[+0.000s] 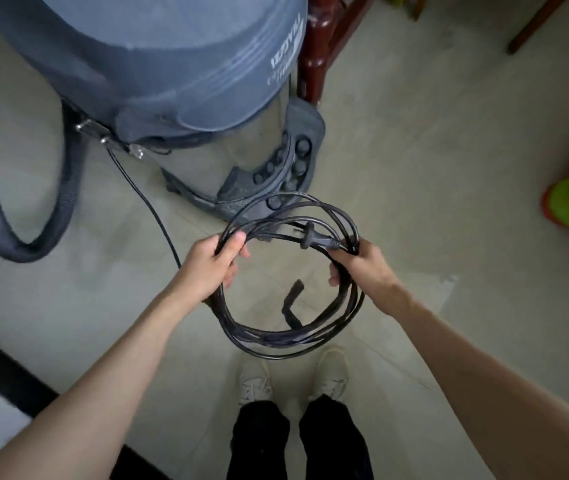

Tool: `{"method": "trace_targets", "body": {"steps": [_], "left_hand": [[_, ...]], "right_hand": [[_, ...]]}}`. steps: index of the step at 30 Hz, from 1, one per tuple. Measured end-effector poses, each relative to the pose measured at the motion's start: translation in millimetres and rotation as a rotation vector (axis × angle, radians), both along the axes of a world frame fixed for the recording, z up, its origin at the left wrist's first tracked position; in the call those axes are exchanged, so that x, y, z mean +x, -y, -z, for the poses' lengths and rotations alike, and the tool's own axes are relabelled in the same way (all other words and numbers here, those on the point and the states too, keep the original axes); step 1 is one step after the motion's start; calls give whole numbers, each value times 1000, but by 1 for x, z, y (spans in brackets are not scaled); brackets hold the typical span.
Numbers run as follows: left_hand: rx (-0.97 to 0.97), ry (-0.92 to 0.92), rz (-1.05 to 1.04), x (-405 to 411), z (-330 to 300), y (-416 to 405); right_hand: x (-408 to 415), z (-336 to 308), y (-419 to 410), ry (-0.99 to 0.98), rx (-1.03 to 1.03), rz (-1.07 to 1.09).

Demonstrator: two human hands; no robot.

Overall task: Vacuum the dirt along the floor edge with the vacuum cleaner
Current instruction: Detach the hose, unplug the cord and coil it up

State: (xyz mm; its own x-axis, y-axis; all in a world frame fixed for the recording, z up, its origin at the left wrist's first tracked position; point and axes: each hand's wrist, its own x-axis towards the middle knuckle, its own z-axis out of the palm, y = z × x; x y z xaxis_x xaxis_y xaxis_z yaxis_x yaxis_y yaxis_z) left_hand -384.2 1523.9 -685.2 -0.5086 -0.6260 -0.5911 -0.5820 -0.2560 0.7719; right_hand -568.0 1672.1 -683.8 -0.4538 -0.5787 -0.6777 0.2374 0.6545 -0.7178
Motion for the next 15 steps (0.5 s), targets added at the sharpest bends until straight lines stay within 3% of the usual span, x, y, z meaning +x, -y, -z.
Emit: {"method": "trace_targets", "body": {"steps": [15], "left_hand": [[-170,85,57,0,-259,4]], "right_hand": [[-23,-268,3,-105,-220,-109]]}}
